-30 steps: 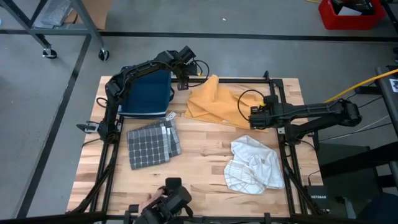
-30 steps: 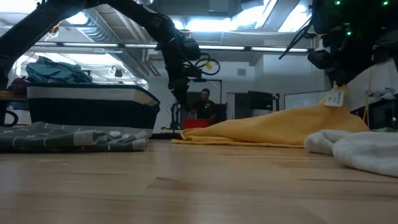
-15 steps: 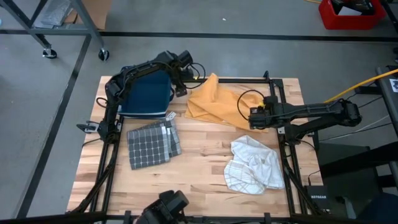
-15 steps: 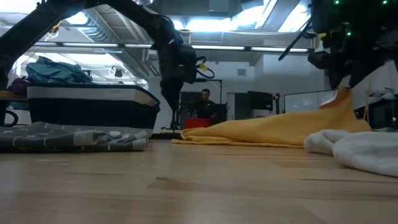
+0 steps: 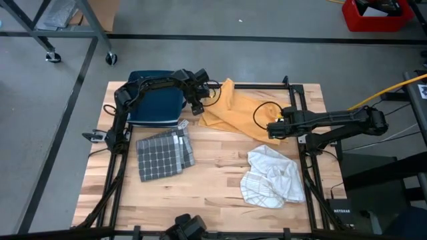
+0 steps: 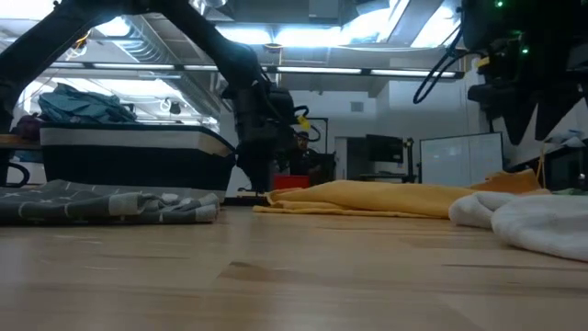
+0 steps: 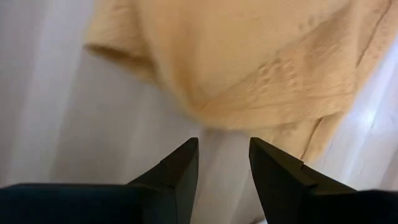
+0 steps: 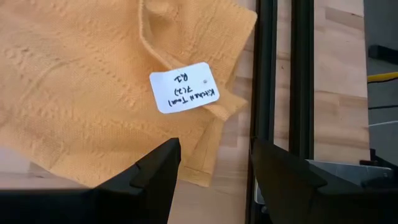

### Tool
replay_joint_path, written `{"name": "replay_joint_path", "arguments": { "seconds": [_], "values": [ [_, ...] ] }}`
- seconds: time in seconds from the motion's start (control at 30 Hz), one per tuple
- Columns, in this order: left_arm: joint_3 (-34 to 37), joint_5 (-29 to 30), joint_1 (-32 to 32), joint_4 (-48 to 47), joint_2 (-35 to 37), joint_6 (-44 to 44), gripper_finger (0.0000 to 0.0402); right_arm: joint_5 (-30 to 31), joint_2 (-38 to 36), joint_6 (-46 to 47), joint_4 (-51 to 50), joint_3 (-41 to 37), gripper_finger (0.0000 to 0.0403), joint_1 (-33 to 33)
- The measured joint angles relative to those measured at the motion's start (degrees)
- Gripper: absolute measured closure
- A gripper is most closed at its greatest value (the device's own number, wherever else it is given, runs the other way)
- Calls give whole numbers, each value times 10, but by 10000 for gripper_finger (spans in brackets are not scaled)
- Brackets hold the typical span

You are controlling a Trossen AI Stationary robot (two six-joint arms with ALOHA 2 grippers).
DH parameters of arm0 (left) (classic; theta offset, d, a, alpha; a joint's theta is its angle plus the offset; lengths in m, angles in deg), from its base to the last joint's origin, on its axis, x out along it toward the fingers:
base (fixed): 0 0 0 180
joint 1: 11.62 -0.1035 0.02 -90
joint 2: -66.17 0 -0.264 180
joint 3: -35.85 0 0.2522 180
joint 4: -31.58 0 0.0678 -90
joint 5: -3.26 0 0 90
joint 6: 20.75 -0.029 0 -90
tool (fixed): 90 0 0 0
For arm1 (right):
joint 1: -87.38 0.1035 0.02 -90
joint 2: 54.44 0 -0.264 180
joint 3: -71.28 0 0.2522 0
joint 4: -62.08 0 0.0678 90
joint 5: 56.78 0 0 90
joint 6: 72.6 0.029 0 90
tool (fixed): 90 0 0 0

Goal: Fold towel
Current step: Fold the yellow towel

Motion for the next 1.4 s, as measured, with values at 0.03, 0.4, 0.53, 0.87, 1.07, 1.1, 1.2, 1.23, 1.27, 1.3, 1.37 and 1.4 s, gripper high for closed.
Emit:
{"name": "replay_joint_path", "arguments": {
  "seconds": [0.03, 0.4, 0.53, 0.87, 1.07, 1.1, 1.2, 1.23, 1.27, 1.3, 1.37, 1.4],
  "values": [
    [3, 0, 4, 6, 0, 0, 268, 2, 0, 0, 2, 0, 198, 0],
    [3, 17, 23, 81, 0, 48, 267, 5, 0, -1, 16, 0, 198, 0],
    [3, 55, 18, 59, 0, 56, 267, 1, 0, -3, 20, 0, 198, 0],
    [3, 93, 9, 46, 0, 55, 267, 1, 0, -4, 28, 0, 198, 0],
    [3, 92, 10, 91, 0, 69, 267, 7, 0, -5, 46, 0, 198, 0],
    [3, 91, 10, 93, -2, 76, 267, 7, 0, -5, 49, 0, 198, 0],
    [3, 91, 10, 93, -12, 98, 267, 7, 0, -5, 53, 0, 198, 0],
    [3, 91, 10, 92, -17, 101, 267, 7, 0, -5, 52, 0, 198, 0],
    [3, 91, 9, 92, -21, 103, 267, 7, 0, -5, 53, 0, 198, 0],
    [3, 90, 9, 93, -26, 104, 267, 7, 0, -5, 52, 0, 198, 0],
    [3, 85, 9, 93, -32, 105, 267, 7, 0, -5, 52, 0, 198, 0],
    [3, 81, 10, 92, -34, 106, 267, 7, 0, -5, 52, 0, 198, 0]
  ]
}}
